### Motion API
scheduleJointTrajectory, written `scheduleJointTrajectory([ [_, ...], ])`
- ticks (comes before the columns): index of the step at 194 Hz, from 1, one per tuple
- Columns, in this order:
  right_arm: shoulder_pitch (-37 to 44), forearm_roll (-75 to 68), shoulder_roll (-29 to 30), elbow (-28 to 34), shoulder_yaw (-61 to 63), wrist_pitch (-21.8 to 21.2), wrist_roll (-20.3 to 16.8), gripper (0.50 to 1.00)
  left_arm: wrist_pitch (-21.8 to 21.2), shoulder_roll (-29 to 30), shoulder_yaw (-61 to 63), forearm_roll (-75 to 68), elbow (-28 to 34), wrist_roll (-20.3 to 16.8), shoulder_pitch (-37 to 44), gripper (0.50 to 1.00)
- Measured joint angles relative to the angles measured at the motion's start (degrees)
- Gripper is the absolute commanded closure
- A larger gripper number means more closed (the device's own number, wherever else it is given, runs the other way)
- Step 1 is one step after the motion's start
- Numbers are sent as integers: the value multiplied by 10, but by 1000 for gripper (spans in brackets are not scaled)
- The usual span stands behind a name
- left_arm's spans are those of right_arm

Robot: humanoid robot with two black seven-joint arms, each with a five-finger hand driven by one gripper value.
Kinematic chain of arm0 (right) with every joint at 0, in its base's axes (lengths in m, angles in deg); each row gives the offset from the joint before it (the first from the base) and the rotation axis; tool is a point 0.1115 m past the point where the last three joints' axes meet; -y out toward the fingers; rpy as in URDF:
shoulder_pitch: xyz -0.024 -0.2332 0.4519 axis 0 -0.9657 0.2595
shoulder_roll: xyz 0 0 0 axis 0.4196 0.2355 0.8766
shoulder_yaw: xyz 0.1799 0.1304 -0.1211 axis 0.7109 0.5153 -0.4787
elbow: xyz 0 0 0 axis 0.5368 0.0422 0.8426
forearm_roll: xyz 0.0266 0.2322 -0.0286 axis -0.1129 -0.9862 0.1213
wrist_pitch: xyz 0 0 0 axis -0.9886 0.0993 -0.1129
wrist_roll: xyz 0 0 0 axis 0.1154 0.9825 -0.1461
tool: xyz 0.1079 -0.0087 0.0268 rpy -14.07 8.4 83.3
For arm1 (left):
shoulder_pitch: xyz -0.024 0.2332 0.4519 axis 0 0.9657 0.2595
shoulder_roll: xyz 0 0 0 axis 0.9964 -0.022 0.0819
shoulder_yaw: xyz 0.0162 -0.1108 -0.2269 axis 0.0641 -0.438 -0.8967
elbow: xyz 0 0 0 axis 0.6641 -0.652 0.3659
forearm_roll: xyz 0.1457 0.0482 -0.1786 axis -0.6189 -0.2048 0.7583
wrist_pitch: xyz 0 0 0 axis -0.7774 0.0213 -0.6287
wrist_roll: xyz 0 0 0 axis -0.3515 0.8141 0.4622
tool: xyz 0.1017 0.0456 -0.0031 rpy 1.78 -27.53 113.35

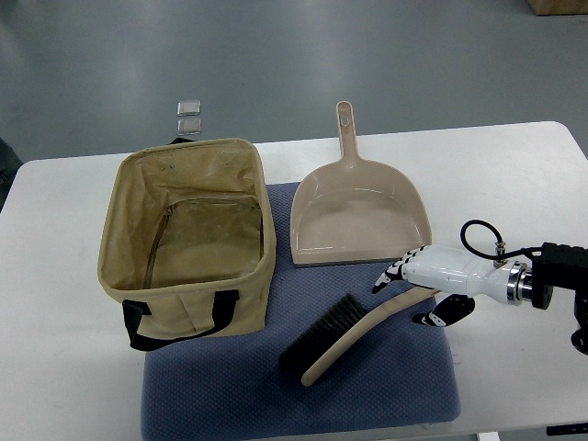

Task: Put pink broom in yellow bag with right hand
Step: 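Close the right hand around the curved beige brush handle, then lift the brush with the right hand and carry it over the tan bag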

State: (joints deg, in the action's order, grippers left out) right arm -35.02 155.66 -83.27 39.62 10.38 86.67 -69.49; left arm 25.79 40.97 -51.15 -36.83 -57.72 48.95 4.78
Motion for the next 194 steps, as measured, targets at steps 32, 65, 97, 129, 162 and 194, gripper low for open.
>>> scheduleJointTrajectory([
  [32, -2, 5, 7, -2, 0, 0, -15, 820, 0, 0, 0, 0, 0, 0, 0, 500],
  [65, -10, 12, 16, -5, 0, 0, -19, 865, 0, 0, 0, 0, 0, 0, 0, 500],
  [97, -16, 16, 21, -11, 0, 1, -28, 993, 0, 0, 0, 0, 0, 0, 0, 500],
  [129, -18, 21, 23, -19, 0, 6, -33, 1000, 0, 0, 0, 0, 0, 0, 0, 500],
  [162, -16, 21, 19, -24, 8, 24, -38, 1000, 0, 0, 0, 0, 0, 0, 0, 500],
  [194, -9, 13, 5, -25, 37, 54, -38, 1000, 0, 0, 0, 0, 0, 0, 0, 500],
])
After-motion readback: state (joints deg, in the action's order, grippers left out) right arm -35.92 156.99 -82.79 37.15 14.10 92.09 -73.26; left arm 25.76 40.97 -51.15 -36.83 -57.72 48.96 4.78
